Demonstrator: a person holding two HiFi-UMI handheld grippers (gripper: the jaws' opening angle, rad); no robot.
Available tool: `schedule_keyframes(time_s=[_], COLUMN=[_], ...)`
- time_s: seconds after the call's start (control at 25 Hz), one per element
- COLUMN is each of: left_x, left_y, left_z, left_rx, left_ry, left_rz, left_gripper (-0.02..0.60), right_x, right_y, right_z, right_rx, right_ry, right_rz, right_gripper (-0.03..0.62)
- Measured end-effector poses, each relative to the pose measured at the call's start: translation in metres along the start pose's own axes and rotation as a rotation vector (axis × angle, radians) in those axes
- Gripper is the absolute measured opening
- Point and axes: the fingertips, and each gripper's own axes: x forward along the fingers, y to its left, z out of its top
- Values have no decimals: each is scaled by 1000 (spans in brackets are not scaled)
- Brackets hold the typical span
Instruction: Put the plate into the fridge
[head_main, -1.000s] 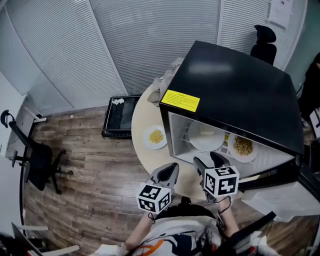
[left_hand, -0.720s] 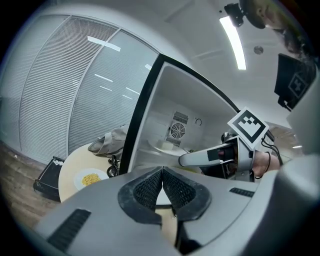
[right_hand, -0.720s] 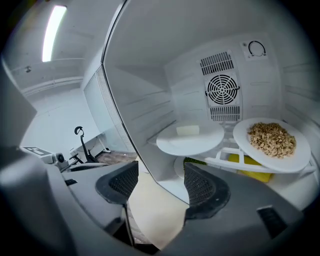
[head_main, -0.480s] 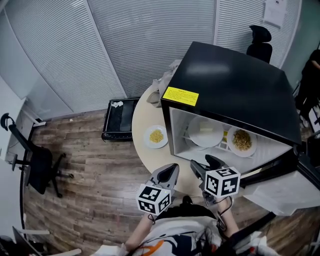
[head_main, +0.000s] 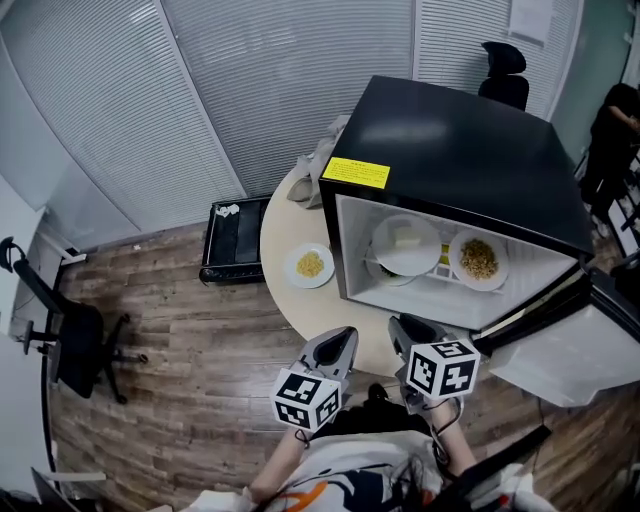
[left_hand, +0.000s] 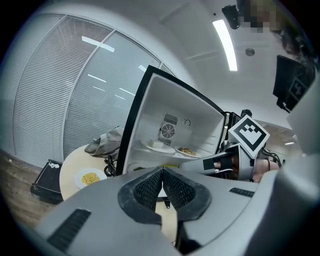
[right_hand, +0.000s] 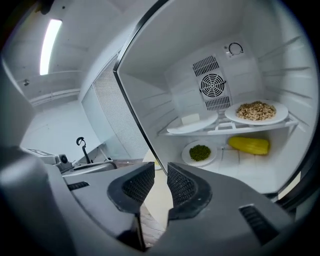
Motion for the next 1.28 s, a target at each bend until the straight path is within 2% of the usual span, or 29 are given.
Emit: schedule_keyframes(time_s=[0.76,1.08,1.28], left_x=[-40,-36,-38], left_y=[-51,-72,-84], left_z=[-40,-33,-25], left_rx=[9,23,33], left_ry=[40,16,-12], left_rz=[-128,-150,-122], left_gripper=[14,14,14], right_x=[-59,-76,-83], right_y=[24,20,20], right_z=[-74,-77,-76], right_rx=[71,61,40], right_ry=[-18,-21,-16], right_rz=[-61,-64,-29], right_gripper=[46,38,36])
